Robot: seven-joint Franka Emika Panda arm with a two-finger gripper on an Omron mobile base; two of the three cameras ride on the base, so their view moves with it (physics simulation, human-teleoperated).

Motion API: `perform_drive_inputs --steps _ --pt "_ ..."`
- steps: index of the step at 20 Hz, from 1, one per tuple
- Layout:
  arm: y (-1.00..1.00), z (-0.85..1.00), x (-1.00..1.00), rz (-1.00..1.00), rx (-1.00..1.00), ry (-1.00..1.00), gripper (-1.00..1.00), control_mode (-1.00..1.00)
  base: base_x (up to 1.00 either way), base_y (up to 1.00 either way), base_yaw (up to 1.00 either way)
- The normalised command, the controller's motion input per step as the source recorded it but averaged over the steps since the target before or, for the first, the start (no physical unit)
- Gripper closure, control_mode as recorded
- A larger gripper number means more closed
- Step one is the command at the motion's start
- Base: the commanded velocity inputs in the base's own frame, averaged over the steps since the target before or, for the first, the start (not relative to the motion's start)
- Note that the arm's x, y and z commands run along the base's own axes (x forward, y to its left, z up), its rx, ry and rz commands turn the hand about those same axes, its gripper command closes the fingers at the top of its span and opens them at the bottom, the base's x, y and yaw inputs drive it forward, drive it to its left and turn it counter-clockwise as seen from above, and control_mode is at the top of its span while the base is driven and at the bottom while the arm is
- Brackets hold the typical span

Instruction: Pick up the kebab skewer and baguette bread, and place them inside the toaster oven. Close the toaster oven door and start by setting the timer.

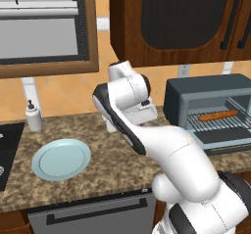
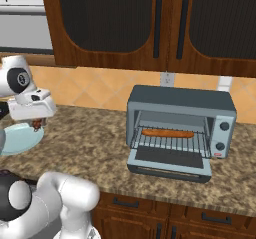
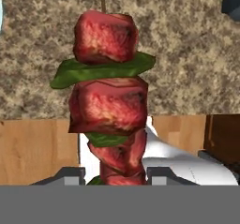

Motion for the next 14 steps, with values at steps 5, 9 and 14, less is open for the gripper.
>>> perform_drive_inputs --steps 5,9,14 --pt "-1.00 0.02 -0.15 0.10 0.06 -0.19 1.00 -1.00 0.00 0.00 0.00" --pt "-1.00 0.00 -0.03 0.08 0.06 -0.09 1.00 -1.00 0.00 0.00 0.00" --pt "-1.00 0.00 0.00 0.07 0.05 0.00 1.00 -1.00 0.00 0.00 0.00"
